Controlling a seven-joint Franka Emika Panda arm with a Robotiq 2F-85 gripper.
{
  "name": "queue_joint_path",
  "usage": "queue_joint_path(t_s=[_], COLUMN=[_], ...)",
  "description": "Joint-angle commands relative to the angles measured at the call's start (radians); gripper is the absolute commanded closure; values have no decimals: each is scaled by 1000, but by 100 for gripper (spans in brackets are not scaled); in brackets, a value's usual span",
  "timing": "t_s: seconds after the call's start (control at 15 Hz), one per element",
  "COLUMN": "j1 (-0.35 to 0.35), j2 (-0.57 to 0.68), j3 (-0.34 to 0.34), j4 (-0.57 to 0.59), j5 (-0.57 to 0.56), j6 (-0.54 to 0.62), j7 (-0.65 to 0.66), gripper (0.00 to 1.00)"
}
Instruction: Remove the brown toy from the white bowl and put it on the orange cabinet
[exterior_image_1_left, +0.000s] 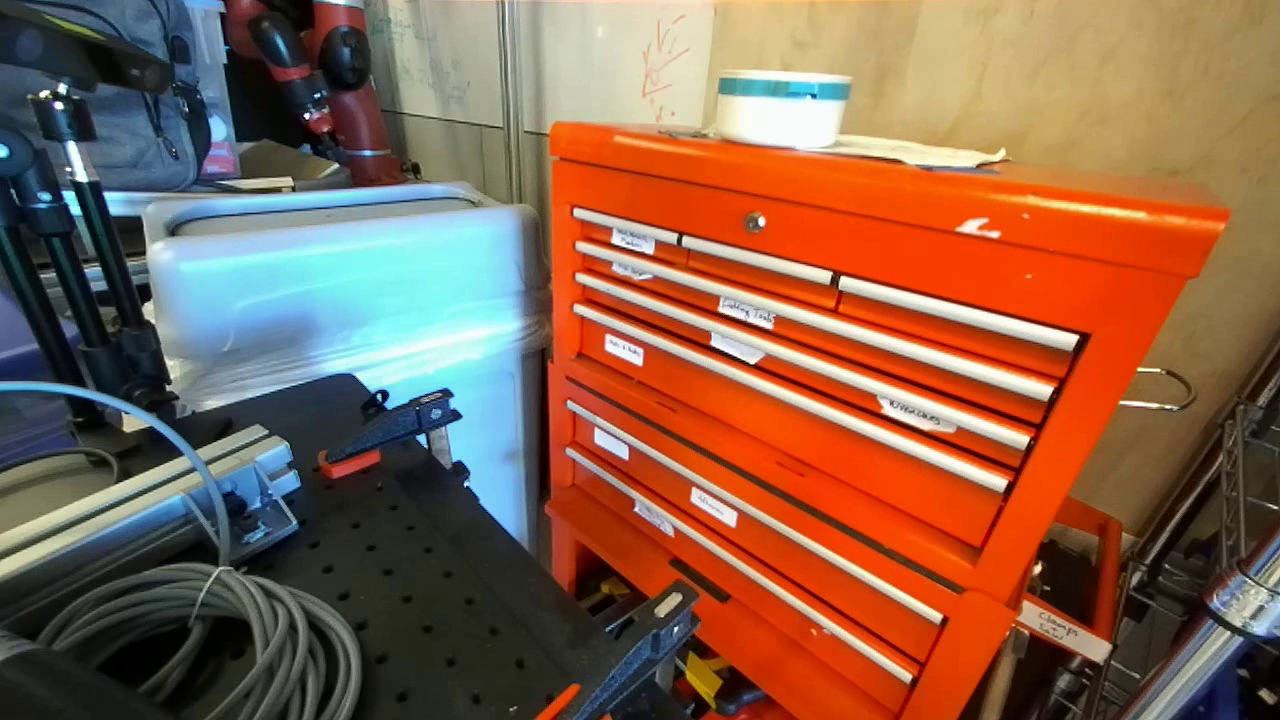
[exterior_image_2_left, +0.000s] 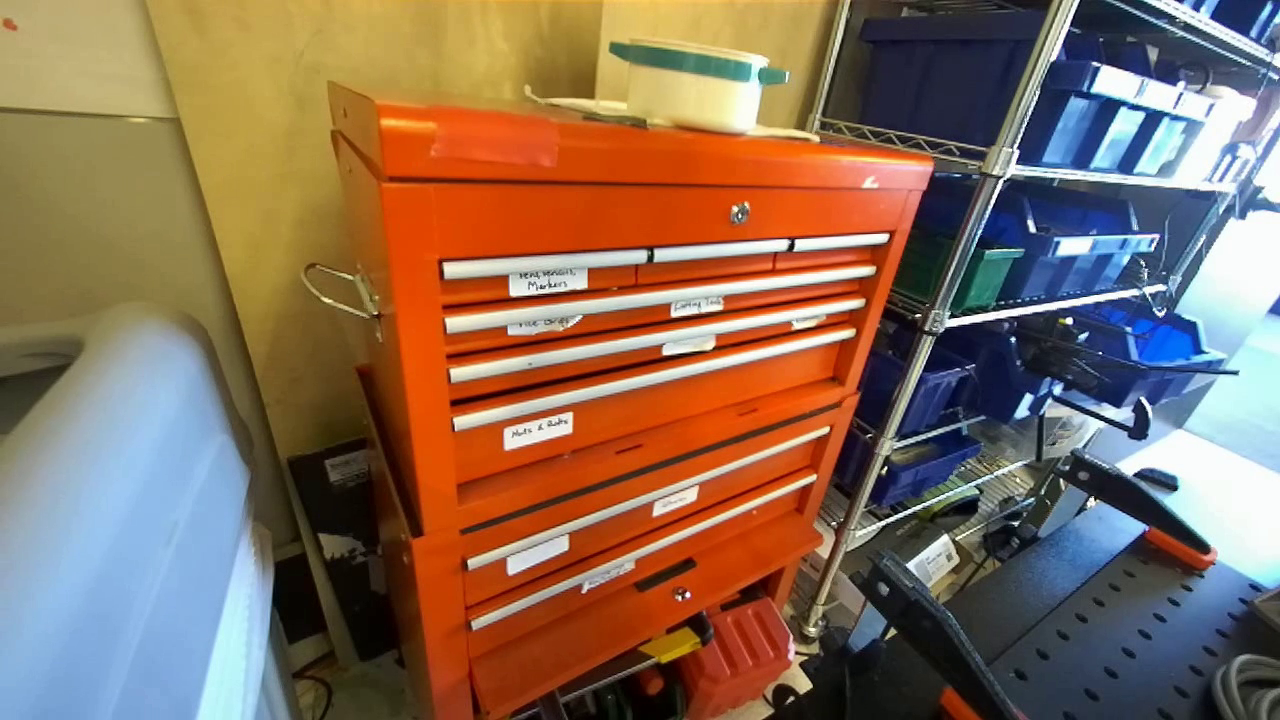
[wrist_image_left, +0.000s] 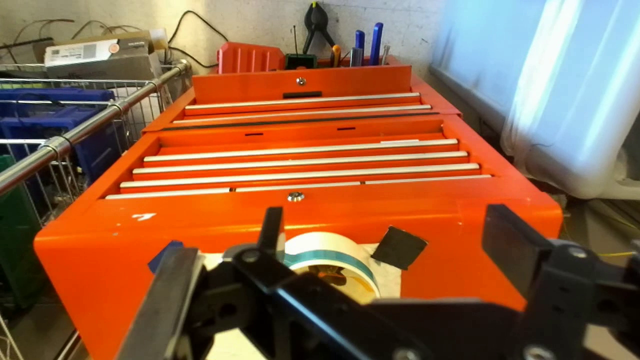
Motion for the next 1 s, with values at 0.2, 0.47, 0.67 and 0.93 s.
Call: queue_joint_path(t_s=[0.2,0.47,0.67,0.93], j1=[-35,-36,-30,-23], j2=[222,388,501,624], j3=[-71,-99,-107,-106], j4=[114,246,356,492], j5=[-7,2,-4,3], j6=[88,85,59,44], j7=[-4,-5,-9,-8], gripper=[0,0,0,0])
